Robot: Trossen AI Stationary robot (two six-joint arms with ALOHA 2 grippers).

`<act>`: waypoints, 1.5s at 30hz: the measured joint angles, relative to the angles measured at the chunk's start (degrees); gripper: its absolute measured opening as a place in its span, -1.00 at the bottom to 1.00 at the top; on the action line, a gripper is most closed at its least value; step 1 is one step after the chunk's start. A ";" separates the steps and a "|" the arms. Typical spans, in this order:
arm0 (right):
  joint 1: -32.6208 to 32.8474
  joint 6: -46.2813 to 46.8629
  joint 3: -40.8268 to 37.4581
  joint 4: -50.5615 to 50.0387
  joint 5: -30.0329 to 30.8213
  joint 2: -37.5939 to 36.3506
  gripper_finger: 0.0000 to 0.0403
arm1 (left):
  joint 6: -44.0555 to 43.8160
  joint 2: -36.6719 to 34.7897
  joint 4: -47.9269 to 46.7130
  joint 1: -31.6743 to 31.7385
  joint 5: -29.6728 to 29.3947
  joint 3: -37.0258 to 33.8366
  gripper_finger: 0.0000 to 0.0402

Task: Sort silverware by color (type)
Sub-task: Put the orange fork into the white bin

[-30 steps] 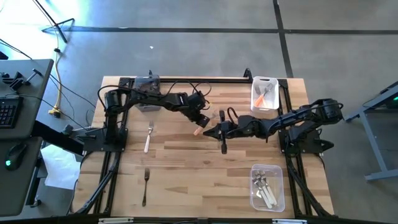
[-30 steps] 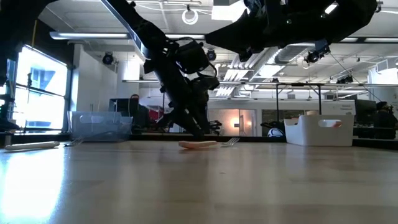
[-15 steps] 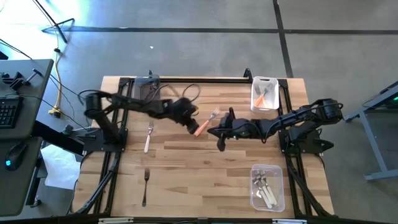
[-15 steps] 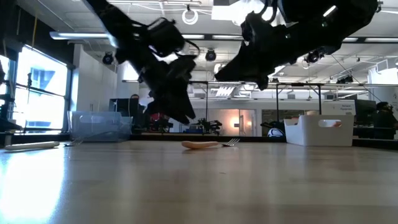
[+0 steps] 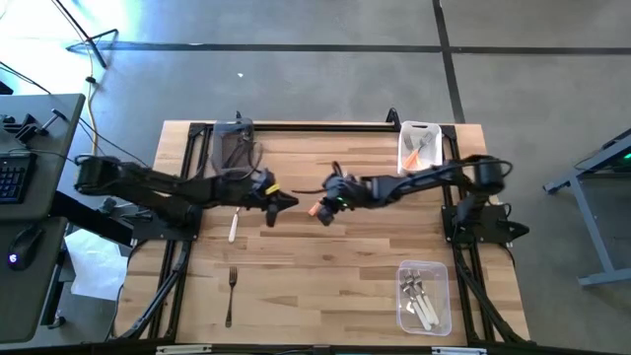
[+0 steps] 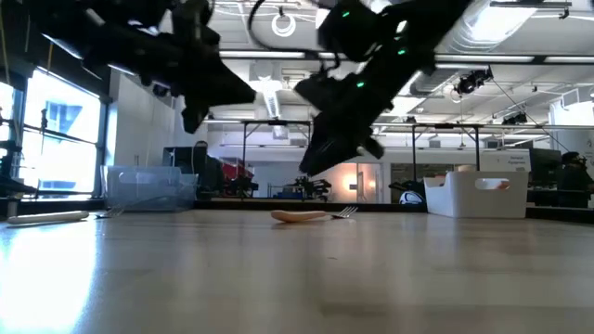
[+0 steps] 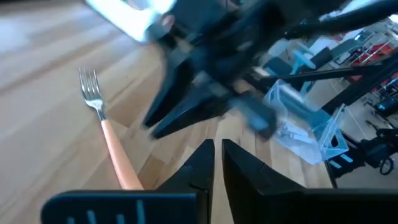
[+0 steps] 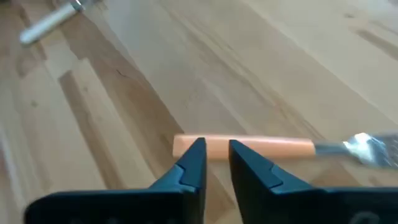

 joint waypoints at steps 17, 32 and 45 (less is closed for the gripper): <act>-2.81 -6.26 24.11 -28.34 -7.26 18.59 -0.99 | 0.22 -18.64 0.33 -5.92 -11.93 -13.49 -0.94; -2.53 -1.54 28.58 -59.03 -4.90 16.37 -1.00 | 1.14 -18.81 5.39 -7.62 -17.07 -16.18 -0.94; -8.88 14.51 28.45 -48.74 2.13 17.55 -0.56 | 1.62 -18.79 6.39 -7.59 -17.25 -16.18 -0.94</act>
